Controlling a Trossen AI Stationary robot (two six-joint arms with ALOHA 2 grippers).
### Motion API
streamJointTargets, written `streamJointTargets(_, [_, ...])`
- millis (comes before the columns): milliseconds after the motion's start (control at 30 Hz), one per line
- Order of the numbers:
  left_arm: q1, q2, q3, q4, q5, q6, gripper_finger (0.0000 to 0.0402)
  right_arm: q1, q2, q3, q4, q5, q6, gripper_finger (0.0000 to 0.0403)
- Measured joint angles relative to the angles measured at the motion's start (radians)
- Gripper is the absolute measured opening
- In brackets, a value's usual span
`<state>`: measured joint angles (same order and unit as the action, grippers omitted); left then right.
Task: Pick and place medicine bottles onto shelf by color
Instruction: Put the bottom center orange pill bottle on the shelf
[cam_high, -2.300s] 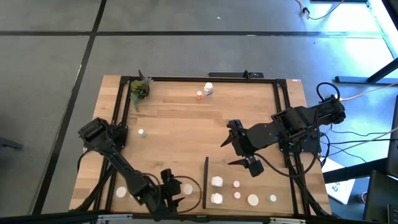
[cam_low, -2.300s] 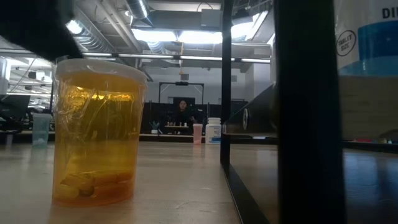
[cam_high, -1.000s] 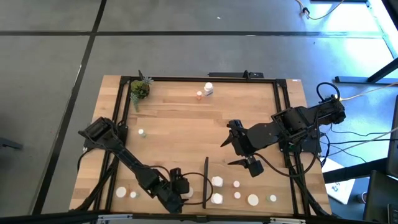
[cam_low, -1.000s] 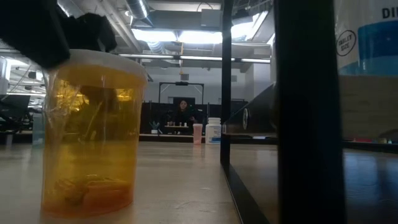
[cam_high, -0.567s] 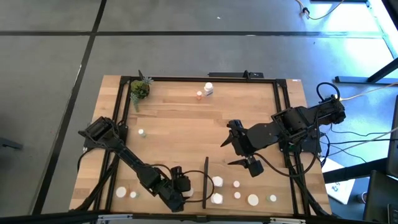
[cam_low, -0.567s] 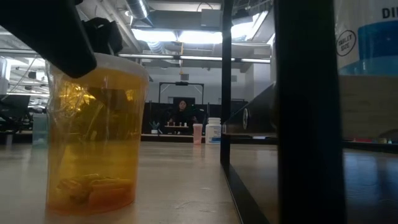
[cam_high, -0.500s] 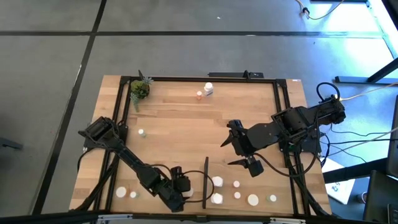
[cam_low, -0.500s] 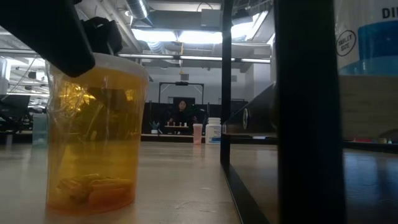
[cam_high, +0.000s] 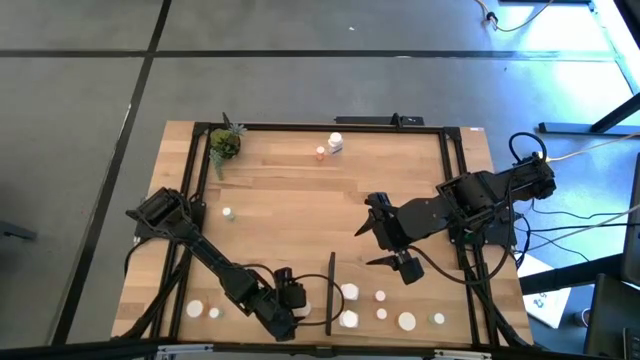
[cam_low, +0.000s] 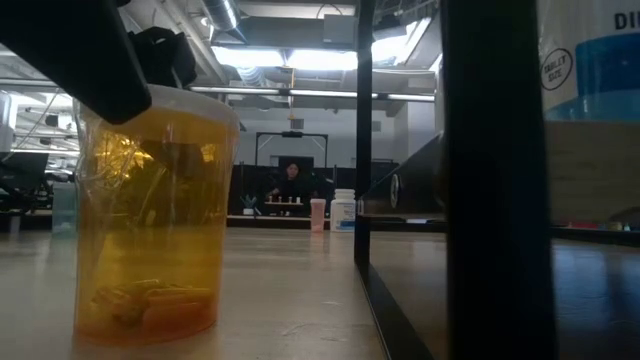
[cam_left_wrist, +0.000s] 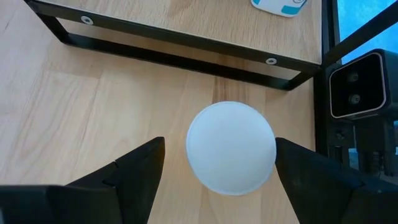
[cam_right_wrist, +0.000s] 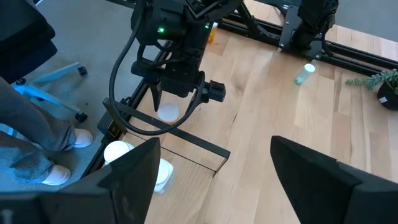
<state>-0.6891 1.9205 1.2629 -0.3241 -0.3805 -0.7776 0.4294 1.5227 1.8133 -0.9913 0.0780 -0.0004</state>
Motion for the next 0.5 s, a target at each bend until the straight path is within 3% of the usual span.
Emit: streamJointTargets(500, [0.001, 0.022, 0.0, 0.004, 0.001, 0.0, 0.0292, 0.0, 0.0, 0.0, 0.0, 0.0, 0.052, 0.0306])
